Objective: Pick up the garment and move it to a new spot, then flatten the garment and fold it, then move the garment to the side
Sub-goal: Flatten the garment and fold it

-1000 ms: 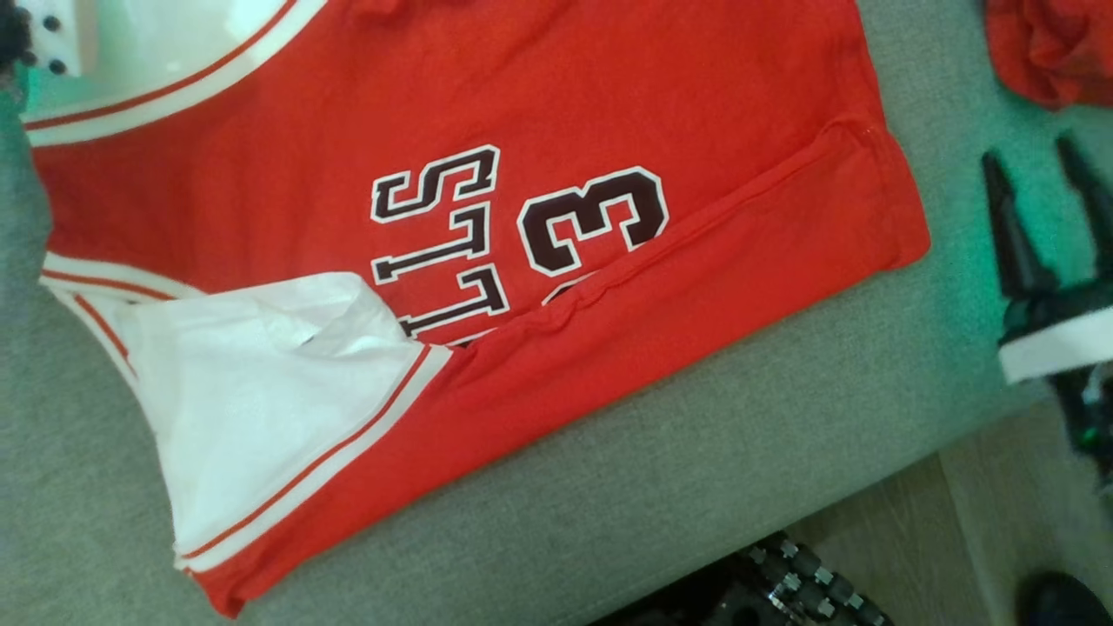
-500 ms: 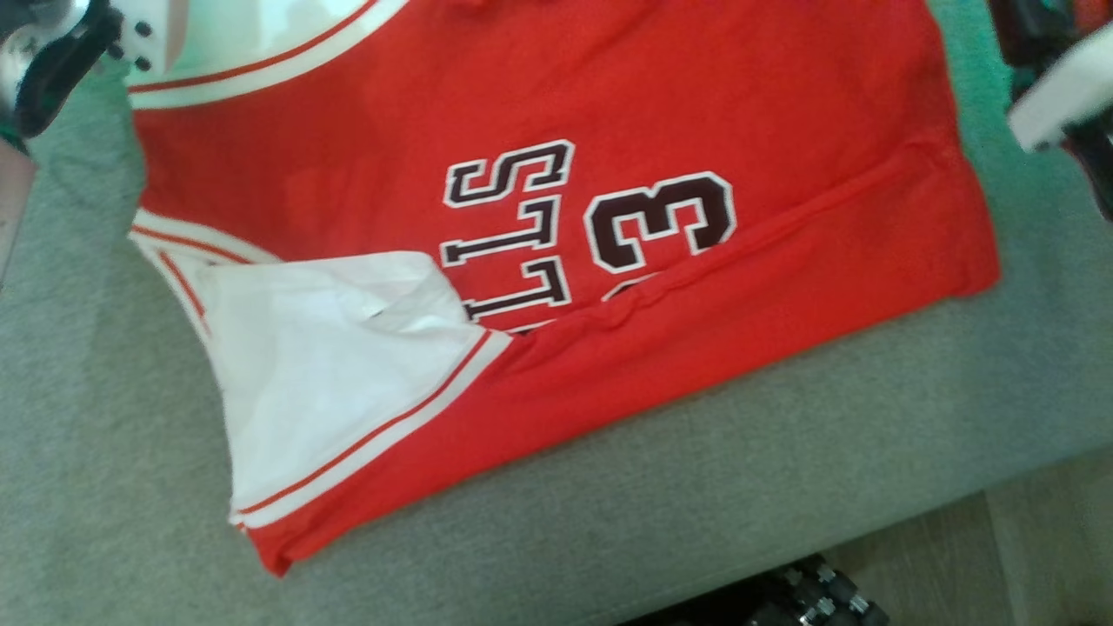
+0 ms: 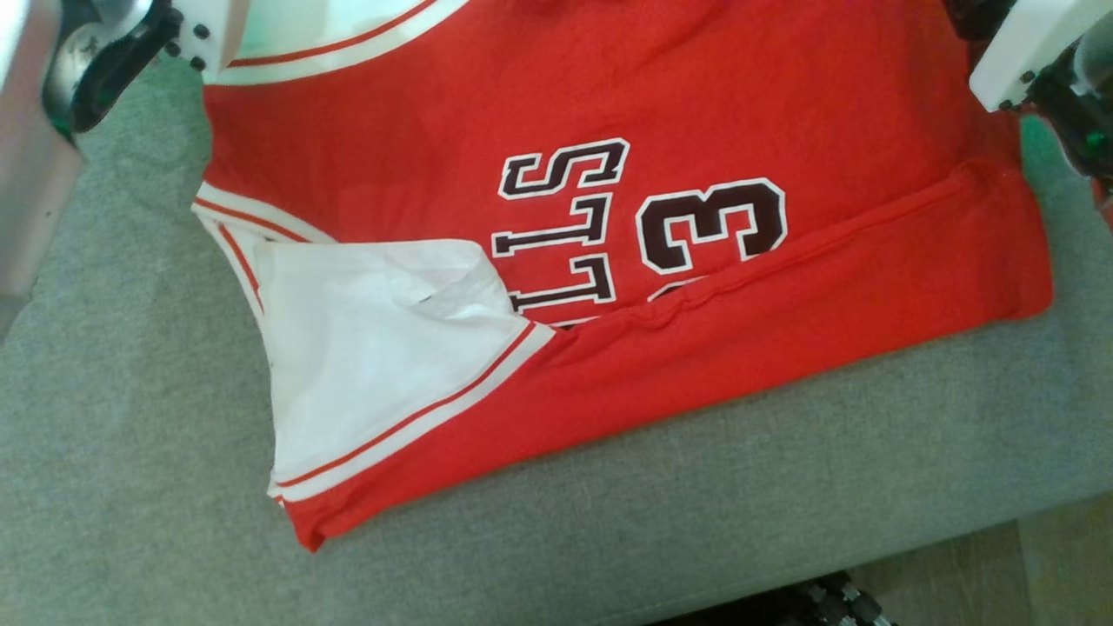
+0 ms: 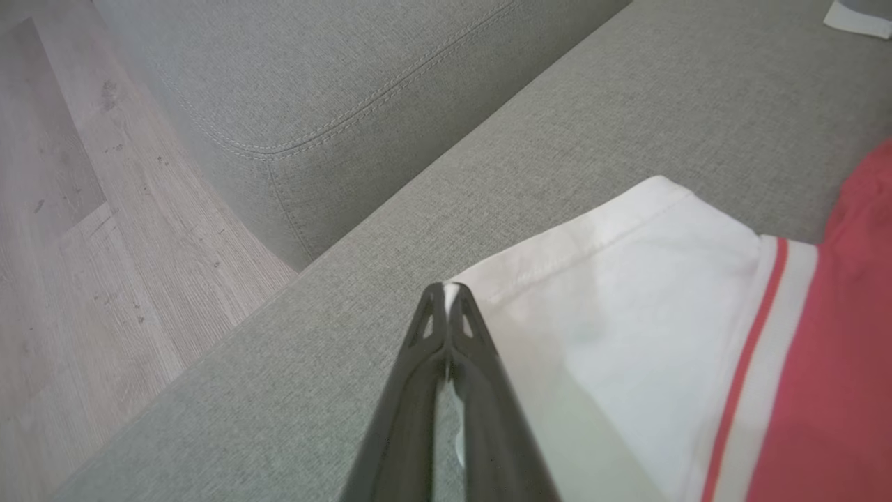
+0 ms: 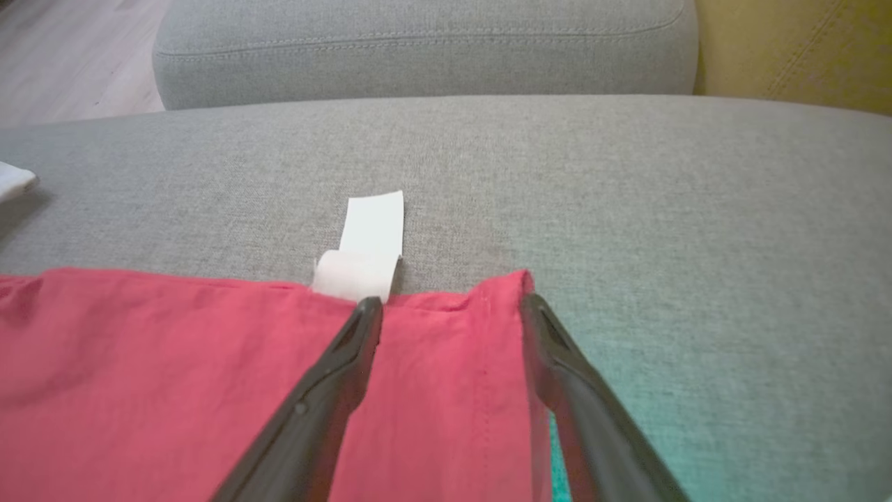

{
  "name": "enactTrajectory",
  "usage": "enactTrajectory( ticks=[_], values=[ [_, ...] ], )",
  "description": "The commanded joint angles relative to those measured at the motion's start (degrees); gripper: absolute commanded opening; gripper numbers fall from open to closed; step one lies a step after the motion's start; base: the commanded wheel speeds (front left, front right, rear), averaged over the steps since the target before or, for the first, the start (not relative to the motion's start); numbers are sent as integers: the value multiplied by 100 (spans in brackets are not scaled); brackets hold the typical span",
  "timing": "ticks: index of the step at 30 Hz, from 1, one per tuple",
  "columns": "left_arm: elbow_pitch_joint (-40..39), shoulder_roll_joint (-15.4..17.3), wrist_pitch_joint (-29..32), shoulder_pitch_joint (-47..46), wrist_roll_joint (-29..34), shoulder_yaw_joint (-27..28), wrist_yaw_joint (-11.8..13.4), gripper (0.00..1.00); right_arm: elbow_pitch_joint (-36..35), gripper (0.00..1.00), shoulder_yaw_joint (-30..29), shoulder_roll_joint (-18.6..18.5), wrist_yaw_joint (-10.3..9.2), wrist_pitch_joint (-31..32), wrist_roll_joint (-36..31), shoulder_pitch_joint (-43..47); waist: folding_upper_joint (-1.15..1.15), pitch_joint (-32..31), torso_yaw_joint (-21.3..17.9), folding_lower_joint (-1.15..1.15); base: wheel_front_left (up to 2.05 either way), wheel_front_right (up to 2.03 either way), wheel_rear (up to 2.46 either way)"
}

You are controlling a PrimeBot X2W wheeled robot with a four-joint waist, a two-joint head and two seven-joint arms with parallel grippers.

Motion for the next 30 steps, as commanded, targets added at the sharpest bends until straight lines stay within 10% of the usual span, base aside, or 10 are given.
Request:
enactTrajectory(
  ticks=[1, 12, 15, 22, 30],
  values=[
    [-106, 178, -70, -342, -64, 119, 10, 0, -8, 100, 122, -143, -4, 16, 132, -34, 0, 7, 36, 0, 0, 0, 0],
    [153, 196, -320, -545, -274, -222, 9, 0, 437, 84, 684, -209, -4, -192, 540, -408, 0, 26, 145, 0, 0, 0, 0],
    [214, 209, -375, -602, -322, -288, 9, 0, 517, 47, 814, -213, -4, -227, 625, -493, 0, 30, 156, 0, 0, 0, 0],
    [337, 221, -507, -712, -410, -444, 9, 0, 677, 0, 1093, -250, -4, -428, 755, -673, 0, 33, 167, 0, 0, 0, 0],
    [389, 303, -1085, -886, -375, -618, 9, 0, 804, 0, 1255, -285, -4, -771, 999, -828, 0, 10, 189, 0, 0, 0, 0]
  ],
)
